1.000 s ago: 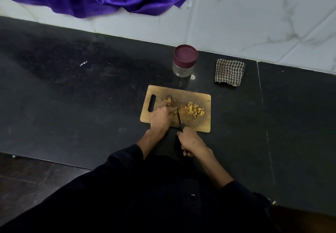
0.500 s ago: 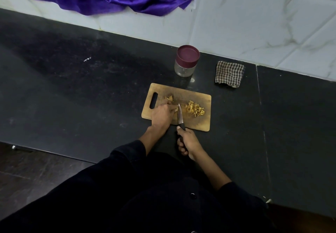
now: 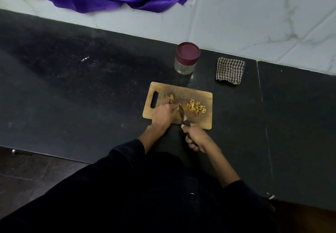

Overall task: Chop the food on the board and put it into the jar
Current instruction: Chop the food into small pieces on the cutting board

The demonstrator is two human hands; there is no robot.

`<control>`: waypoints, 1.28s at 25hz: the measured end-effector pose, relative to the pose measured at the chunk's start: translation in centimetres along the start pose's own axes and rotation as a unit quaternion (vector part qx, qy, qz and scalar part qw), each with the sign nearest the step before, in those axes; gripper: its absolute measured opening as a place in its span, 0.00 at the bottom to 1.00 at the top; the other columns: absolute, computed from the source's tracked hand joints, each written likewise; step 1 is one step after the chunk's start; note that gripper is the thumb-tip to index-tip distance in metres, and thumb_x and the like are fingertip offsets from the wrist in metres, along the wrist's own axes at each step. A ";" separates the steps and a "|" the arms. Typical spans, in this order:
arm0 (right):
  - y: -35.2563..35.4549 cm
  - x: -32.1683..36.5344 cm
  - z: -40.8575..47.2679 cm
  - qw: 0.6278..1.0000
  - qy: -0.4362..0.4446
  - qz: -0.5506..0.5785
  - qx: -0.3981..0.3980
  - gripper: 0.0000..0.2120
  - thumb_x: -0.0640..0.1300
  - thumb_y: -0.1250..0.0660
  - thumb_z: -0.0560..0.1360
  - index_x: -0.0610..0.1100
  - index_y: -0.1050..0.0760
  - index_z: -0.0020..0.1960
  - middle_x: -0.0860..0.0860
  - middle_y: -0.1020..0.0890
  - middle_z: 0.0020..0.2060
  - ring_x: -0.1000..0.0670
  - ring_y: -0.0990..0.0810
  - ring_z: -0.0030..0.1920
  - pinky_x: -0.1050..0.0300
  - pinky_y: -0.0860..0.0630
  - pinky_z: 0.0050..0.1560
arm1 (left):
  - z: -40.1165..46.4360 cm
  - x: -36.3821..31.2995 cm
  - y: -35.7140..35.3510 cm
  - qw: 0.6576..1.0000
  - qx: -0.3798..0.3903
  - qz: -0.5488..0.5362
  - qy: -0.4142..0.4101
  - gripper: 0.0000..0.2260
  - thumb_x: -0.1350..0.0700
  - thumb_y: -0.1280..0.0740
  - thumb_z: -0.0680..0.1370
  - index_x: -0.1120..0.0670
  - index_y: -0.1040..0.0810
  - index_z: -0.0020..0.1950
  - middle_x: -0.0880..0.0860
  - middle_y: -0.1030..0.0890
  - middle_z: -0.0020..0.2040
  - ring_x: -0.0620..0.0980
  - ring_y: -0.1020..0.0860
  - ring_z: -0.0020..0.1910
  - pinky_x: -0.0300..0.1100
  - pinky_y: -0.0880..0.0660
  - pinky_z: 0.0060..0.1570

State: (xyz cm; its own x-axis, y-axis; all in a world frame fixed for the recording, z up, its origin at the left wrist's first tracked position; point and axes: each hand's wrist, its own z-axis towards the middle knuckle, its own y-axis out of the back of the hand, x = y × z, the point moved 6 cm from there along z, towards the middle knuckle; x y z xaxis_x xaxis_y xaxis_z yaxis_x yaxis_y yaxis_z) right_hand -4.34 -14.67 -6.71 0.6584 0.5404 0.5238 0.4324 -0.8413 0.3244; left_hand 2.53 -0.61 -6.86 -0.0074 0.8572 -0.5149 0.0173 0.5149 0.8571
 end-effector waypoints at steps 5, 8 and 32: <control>1.4 1.8 0.0 0.947 0.088 -0.269 -0.150 0.14 0.50 0.44 0.82 0.42 0.26 0.60 0.44 0.21 0.52 0.42 0.21 0.52 0.48 0.25 0.48 | 0.0 0.2 0.1 1.000 0.003 -0.013 -0.008 0.11 0.52 0.37 0.80 0.50 0.19 0.59 0.51 0.23 0.57 0.52 0.21 0.48 0.45 0.25 0.41; 0.5 1.6 0.0 0.957 0.080 -0.224 -0.163 0.15 0.50 0.45 0.83 0.40 0.28 0.58 0.42 0.22 0.52 0.40 0.19 0.47 0.45 0.21 0.48 | 0.1 0.1 0.0 1.000 0.004 -0.018 -0.015 0.11 0.52 0.36 0.79 0.50 0.19 0.58 0.51 0.22 0.56 0.51 0.21 0.48 0.43 0.28 0.40; 0.8 0.1 0.9 0.968 0.085 -0.198 -0.127 0.11 0.51 0.47 0.83 0.44 0.33 0.57 0.44 0.20 0.44 0.43 0.17 0.32 0.42 0.18 0.40 | 1.8 3.0 2.3 0.975 -0.065 -0.188 0.101 0.10 0.58 0.32 0.76 0.55 0.20 0.57 0.53 0.20 0.48 0.47 0.22 0.42 0.39 0.23 0.41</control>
State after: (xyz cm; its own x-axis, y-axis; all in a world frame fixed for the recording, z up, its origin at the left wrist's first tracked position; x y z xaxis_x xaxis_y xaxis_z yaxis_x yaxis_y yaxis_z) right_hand -3.41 -15.33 -7.08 0.3511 0.8298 0.4339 0.4502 -0.5559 0.6988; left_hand 4.37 3.13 -6.49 -0.1859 0.5847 -0.7896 -0.1509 0.7771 0.6110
